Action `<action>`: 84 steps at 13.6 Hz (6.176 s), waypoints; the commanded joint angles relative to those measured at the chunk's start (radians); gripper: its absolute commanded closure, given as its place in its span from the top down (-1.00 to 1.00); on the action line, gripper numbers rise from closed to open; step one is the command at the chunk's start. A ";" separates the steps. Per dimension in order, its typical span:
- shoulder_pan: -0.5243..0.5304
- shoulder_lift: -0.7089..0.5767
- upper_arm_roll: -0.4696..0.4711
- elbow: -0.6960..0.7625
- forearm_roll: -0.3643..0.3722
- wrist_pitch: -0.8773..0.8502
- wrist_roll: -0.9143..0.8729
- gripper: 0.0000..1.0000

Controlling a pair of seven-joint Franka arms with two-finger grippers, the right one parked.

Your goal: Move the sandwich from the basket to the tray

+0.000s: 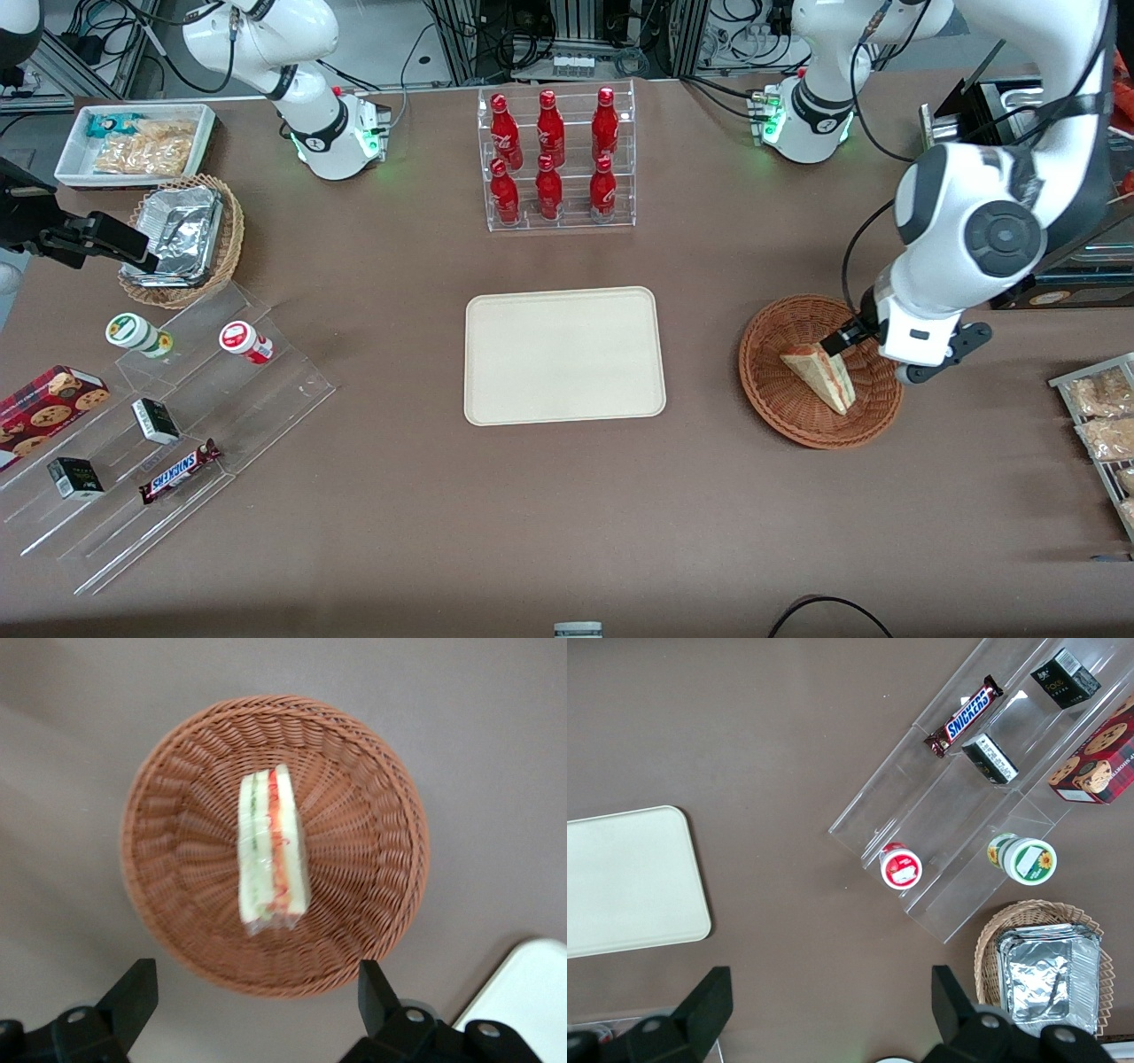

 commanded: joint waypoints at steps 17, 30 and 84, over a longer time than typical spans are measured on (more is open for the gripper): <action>-0.003 0.170 0.038 -0.125 0.009 0.317 0.028 -0.07; -0.210 0.075 0.024 0.293 0.000 -0.342 -0.067 -0.90; -0.068 0.070 0.015 0.557 -0.034 -0.542 0.211 0.99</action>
